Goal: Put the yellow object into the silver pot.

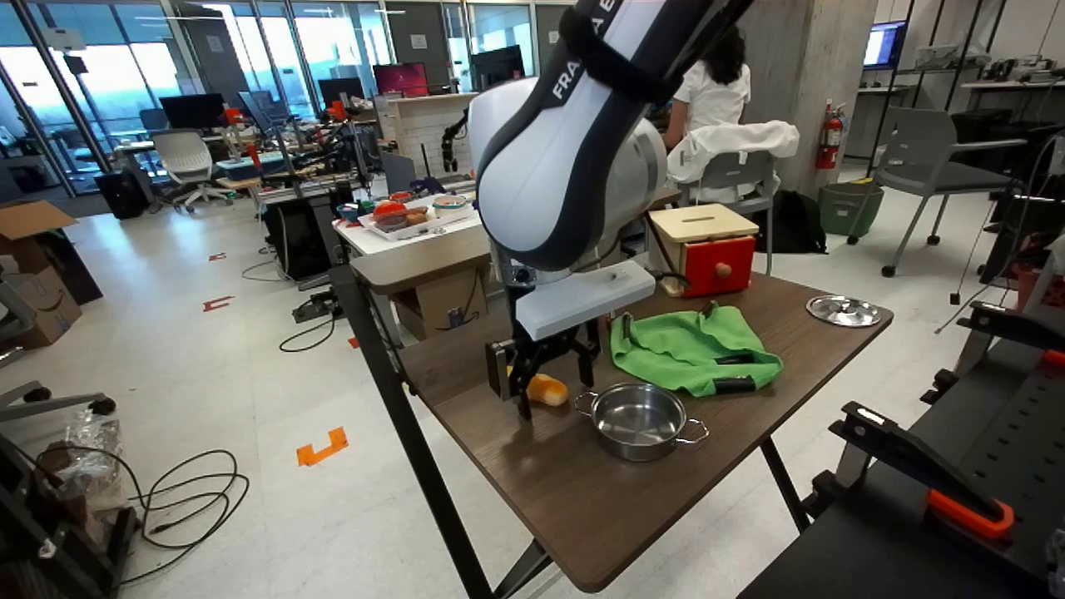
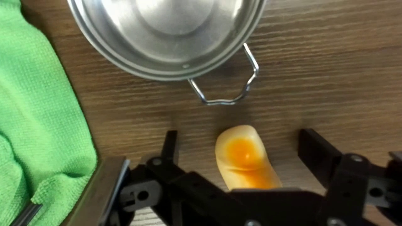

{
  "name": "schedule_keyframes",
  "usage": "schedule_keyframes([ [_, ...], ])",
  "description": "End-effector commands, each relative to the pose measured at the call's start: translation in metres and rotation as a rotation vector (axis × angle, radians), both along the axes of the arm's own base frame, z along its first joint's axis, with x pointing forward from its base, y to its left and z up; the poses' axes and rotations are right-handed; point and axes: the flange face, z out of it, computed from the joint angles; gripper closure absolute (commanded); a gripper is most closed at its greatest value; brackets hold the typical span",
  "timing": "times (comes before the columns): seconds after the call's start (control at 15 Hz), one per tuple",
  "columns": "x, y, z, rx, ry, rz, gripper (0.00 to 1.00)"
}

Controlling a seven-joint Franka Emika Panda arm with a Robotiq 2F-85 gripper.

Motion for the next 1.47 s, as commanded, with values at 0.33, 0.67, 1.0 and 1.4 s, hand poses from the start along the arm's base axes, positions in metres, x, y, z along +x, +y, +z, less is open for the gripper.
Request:
schedule_keyframes([
  [0.33, 0.01, 0.005, 0.005, -0.016, 0.014, 0.022, 0.71],
  [0.67, 0.011, 0.004, 0.026, -0.022, 0.008, 0.05, 0.87],
  [1.0, -0.003, 0.006, 0.085, -0.007, -0.025, 0.15, 0.87],
  [1.4, -0.061, -0.01, 0.149, -0.029, -0.021, 0.287, 0.87],
])
